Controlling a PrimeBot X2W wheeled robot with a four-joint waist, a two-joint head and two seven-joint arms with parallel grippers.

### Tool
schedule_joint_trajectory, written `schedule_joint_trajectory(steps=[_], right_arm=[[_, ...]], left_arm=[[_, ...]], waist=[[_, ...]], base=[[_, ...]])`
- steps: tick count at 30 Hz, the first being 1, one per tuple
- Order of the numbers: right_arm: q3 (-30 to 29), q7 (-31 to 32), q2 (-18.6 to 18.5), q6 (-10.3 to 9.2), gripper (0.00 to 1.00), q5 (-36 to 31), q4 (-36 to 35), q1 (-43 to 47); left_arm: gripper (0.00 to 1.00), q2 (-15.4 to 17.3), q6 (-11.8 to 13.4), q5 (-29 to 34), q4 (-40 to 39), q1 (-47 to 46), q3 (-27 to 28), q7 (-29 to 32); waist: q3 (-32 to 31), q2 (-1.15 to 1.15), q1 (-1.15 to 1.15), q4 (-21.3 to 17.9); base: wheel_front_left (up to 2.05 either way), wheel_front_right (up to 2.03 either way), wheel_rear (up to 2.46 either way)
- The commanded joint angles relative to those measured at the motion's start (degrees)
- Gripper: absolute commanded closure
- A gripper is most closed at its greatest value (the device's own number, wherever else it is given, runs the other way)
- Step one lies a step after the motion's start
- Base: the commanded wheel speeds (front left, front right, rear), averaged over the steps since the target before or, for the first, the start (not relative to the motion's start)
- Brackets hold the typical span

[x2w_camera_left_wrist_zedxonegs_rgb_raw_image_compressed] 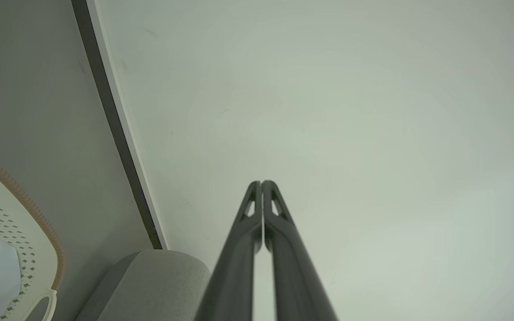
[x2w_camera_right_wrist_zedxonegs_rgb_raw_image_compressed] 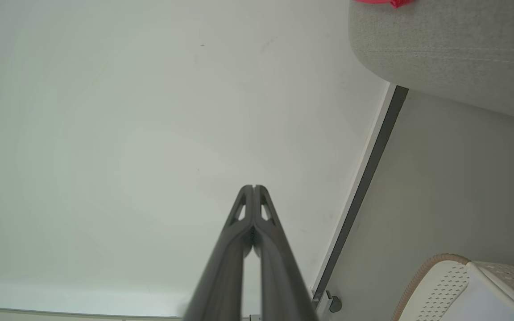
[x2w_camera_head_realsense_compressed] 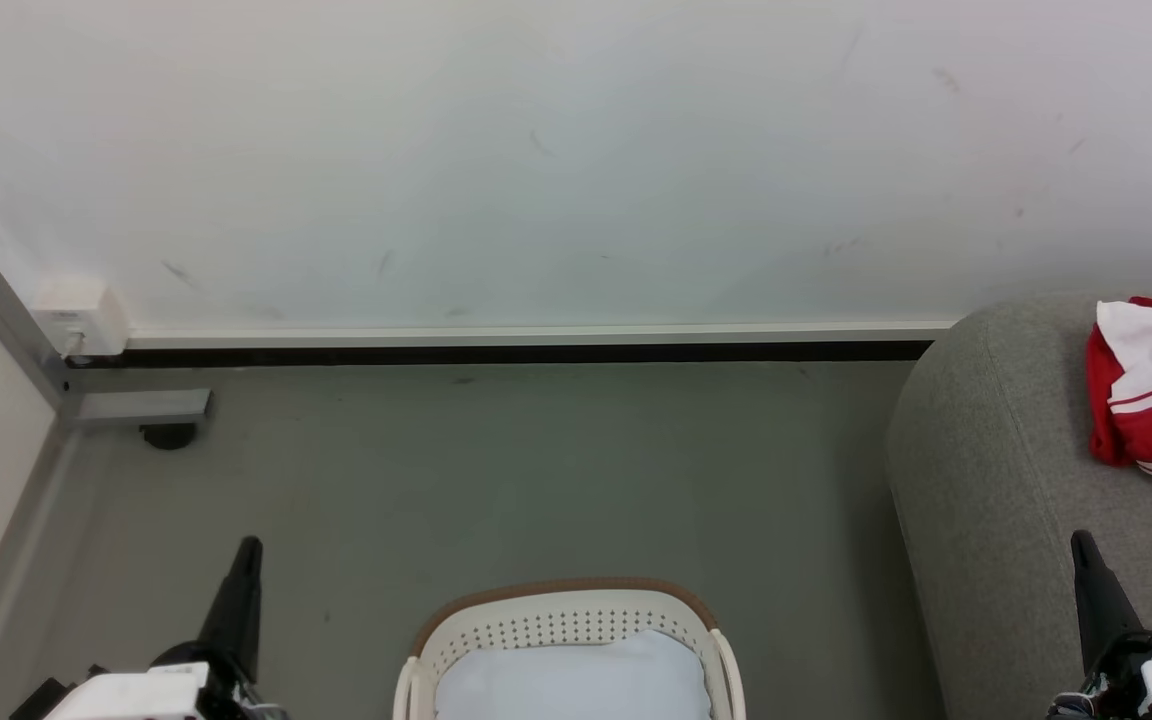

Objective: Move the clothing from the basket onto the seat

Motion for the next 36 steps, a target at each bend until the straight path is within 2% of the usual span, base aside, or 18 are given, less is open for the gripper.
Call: schedule_joint_trajectory(steps=[1,36], right_arm=[[-0.3,0.4,-0.3,-0.12,1.0,0.8,0.1,-0.7],[-0.9,0.9,0.2,-0.12,1.0,0.1,0.2,-0.8]], left_arm=[[1.0,0.1,0.1,-1.2,-0.2,-0.6,0.3,0.3],[1.0,0.1,0.1,-1.1,-0.2,-0.6,0.3,0.4]], waist=[[0.0,0.0,0.0,0.0],[0.0,0.0,0.0,0.0]], base=[[0.0,0.0,0.0],[0.0,0.0,0.0]])
